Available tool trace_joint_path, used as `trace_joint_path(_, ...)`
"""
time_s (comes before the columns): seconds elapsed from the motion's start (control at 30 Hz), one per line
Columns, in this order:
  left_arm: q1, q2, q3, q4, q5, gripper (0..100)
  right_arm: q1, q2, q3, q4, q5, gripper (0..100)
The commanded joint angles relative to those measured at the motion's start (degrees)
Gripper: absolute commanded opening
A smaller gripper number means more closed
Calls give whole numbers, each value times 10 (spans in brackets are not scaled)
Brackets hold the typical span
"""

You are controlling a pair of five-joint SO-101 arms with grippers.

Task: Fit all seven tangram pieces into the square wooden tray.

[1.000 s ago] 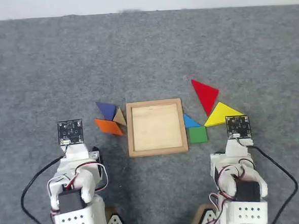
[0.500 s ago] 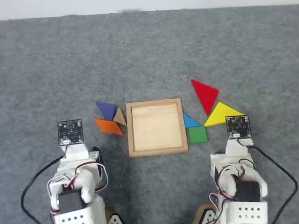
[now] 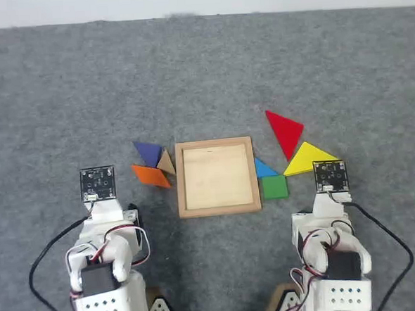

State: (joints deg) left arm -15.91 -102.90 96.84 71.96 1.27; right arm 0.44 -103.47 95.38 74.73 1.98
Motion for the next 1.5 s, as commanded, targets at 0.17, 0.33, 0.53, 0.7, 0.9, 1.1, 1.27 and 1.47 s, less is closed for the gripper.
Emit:
trace_joint_path(0.17,-4,-8,-3,1,-3,111,0,-5,11,4,8,6)
trace_joint_path(0.33,-4,-8,-3,1,-3,111,0,-5,11,4,8,6)
trace_joint_path(0.53,-4,-8,-3,1,-3,111,0,-5,11,2,5,6)
trace_joint_path(0.7,-4,-8,-3,1,-3,111,0,-5,11,3,6,6)
trace_joint_path(0.9,-4,-8,-3,1,-3,111,0,-5,11,-9,8,6)
trace_joint_path(1.1,78,-8,-3,1,-4,112,4,-5,11,-111,14,6)
trace_joint_path(1.27,144,-8,-3,1,-4,112,5,-5,11,-225,204,6)
trace_joint_path(1.47,187,-8,-3,1,-4,112,7,3,-75,-229,272,6)
